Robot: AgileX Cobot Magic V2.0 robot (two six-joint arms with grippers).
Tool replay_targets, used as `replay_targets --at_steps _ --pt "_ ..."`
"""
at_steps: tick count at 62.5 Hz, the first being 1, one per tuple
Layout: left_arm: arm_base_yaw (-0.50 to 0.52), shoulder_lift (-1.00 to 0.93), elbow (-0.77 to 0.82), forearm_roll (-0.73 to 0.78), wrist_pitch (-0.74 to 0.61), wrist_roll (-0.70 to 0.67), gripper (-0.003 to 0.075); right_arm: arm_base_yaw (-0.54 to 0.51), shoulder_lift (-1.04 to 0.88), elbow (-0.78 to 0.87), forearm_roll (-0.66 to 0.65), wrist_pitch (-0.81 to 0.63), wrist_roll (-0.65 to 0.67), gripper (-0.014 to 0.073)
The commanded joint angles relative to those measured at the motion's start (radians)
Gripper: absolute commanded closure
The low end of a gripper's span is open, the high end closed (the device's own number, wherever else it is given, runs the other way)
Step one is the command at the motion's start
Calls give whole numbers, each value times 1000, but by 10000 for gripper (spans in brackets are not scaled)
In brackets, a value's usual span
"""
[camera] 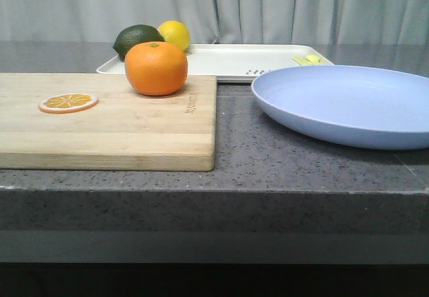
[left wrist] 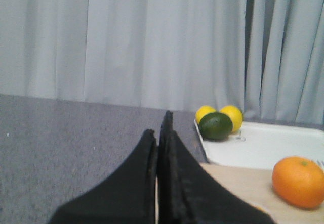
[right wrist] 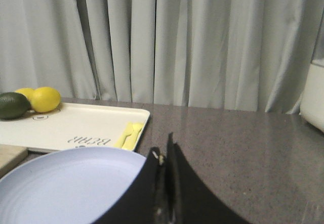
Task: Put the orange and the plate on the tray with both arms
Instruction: 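Move the left gripper toward the orange on the cutting board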
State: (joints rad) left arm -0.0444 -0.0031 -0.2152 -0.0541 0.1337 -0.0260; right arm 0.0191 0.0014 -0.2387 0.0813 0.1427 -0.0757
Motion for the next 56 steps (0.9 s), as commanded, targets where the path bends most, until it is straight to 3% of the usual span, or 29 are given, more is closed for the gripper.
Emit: replay_targets --at_steps 1,18,46,52,56 --pt "1 30 -143 -10 24 0 740 -5 62 -114 -18 6 -5 662" --pt "1 253 -473 -10 341 0 740 -5 272 -323 -28 210 -6 662" --pt "1 315 -458 -10 355 0 739 -5 383 -331 -28 251 -6 658" --pt "1 319 -457 -10 376 0 735 -5 397 -332 -28 271 -6 584" --pt "1 326 -457 -10 392 0 699 -5 409 -332 -28 293 -6 452"
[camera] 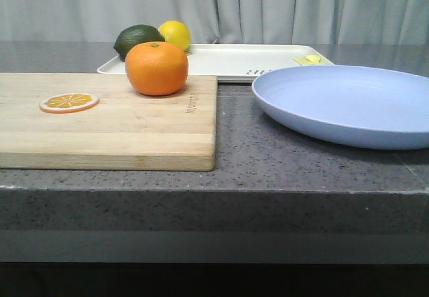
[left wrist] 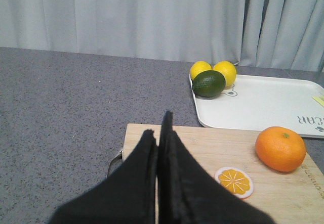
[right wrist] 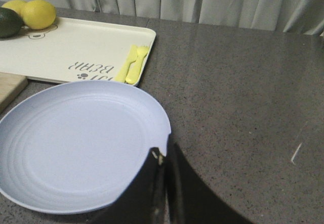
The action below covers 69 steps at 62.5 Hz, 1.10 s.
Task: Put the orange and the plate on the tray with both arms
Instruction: 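Move the left gripper toward the orange on the cutting board, then lower the left gripper around the orange and close it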
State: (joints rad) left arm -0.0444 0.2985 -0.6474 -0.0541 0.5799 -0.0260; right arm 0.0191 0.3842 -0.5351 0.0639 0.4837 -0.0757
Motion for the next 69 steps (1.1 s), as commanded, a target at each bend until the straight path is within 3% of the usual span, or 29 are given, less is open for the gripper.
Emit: replay_targets --at_steps 1,7,11,18,22,30,44,69 --pt "1 27 -25 -10 -50 0 687 -5 29 -36 -10 -42 -6 422" --pt "1 47 -25 -10 -32 0 556 -5 43 -36 -10 -22 -6 204" --pt "1 65 -25 -10 -27 0 451 -5 53 -36 -10 -15 -6 119" --pt "1 93 -25 -10 -13 0 266 -5 64 -36 -10 -5 -6 78" --pt "1 114 -25 -10 -13 2 209 -5 64 -36 -10 -5 -6 81" --pt "-29 157 -25 -10 -15 26 202 -5 64 -36 -10 -4 -6 86" --pt "-183 281 -75 -10 -21 61 202 -5 64 -36 -9 -4 -5 86" --pt "-436 677 -289 24 -53 132 201 -5 64 -36 -9 -6 -5 86"
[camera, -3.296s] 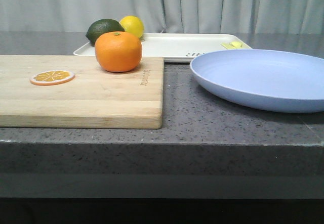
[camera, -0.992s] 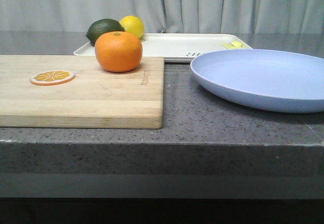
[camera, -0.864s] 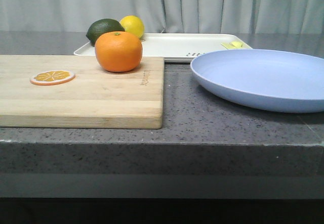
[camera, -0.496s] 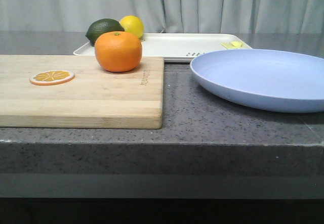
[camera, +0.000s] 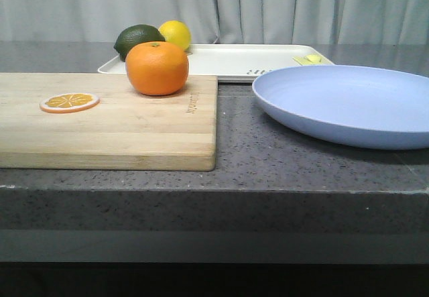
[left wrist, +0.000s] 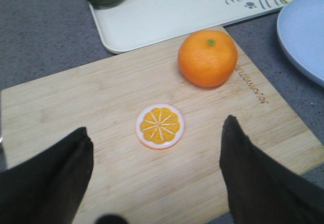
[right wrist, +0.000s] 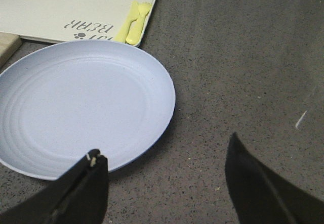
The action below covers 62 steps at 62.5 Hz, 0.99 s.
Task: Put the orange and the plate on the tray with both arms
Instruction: 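Lower the left gripper around the orange and close it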
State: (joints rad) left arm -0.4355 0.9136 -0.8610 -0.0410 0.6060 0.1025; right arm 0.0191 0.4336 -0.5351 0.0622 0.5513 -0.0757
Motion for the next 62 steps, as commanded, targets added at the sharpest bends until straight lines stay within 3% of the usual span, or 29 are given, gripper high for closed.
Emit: replay_targets --at_steps 1,18,38,62 --pt "-57 83 -88 13 -79 4 199 -5 14 -36 -8 -73 -5 86" --pt "-166 372 -307 66 -6 0 42 -5 14 -36 -8 -77 -5 86" --pt "-173 644 -586 173 140 -122 43 -5 14 -36 -8 -79 -5 86" --pt "-171 842 -726 179 142 -129 45 -5 14 -36 -8 -81 -5 86"
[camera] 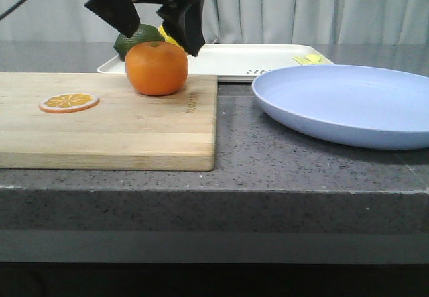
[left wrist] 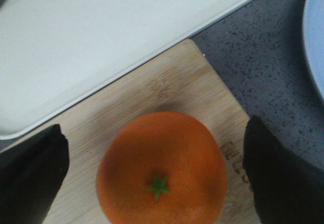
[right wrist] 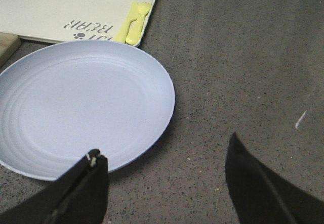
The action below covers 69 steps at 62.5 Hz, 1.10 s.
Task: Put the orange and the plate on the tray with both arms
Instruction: 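Lower the left gripper around the orange and close it, then lift the orange and carry it over the blue plate, lowering it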
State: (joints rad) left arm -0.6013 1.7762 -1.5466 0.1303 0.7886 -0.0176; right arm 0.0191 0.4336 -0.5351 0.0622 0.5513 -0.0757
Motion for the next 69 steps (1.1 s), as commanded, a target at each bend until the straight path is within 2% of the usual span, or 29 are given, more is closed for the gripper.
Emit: replay_targets --at_steps 1,16,28,33,45,69 --pt "-5 -14 -41 8 -40 -9 44 -5 14 -36 -8 -81 -5 86" --pt "-7 20 -41 8 -35 -9 60 -5 14 -36 -8 -81 -5 86" --pt "-7 20 -50 6 -13 -9 223 -5 14 -36 -8 -81 -5 86" --pt "-7 20 -67 6 10 -9 259 -5 14 -36 -8 -81 -5 86" --pt "-37 20 -159 0 69 -9 260 -5 14 -36 -8 -83 -5 86" --pt "-245 104 -346 0 68 -8 260 -5 14 -36 -8 -101 -5 86"
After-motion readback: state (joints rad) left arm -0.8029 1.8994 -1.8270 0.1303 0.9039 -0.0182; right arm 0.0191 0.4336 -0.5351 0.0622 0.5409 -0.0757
